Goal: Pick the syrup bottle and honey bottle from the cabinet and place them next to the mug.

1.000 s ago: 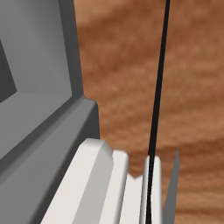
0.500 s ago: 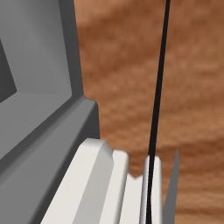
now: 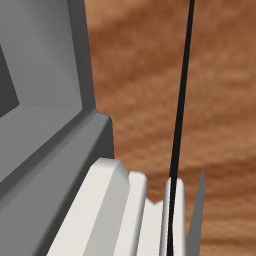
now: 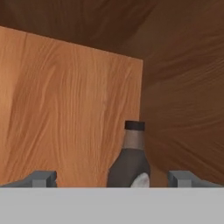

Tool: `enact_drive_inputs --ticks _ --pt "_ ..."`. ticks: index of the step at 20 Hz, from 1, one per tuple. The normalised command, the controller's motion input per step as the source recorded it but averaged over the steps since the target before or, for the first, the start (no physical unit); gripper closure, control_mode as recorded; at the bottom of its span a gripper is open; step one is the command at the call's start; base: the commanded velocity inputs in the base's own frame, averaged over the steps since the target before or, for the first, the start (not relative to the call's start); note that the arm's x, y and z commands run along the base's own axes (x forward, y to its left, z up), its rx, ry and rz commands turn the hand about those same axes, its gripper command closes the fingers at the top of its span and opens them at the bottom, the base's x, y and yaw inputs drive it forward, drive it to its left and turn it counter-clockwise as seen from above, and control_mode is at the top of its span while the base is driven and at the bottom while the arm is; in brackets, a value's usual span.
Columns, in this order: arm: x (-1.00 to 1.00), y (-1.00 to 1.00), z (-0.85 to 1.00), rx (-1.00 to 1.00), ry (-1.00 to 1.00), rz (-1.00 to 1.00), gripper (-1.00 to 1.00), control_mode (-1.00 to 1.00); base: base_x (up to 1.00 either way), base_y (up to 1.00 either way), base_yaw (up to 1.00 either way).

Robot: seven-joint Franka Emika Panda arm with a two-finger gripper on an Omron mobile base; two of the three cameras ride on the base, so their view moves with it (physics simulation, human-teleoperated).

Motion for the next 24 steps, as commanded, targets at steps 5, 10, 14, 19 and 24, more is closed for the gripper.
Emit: enact_drive_inputs --ticks 5,10,14,19,24 --pt "0.54 -0.3 0.0 0.04 0.05 0.0 -1.0 -1.0 0.0 0.0 0.0" --pt "0.54 -0.63 0.0 0.11 0.05 0.0 -1.0 -1.0 0.0 0.0 0.0" --pt "0.4 -0.49 0.0 0.06 0.0 0.0 -1.0 -1.0 0.0 0.0 0.0" --pt "0.03 -0.01 0.0 0.0 0.0 0.0 -1.0 -1.0 0.0 0.0 0.0" --pt "0.35 0.0 0.0 0.0 0.0 0.0 -1.0 -1.0 0.0 0.0 0.0"
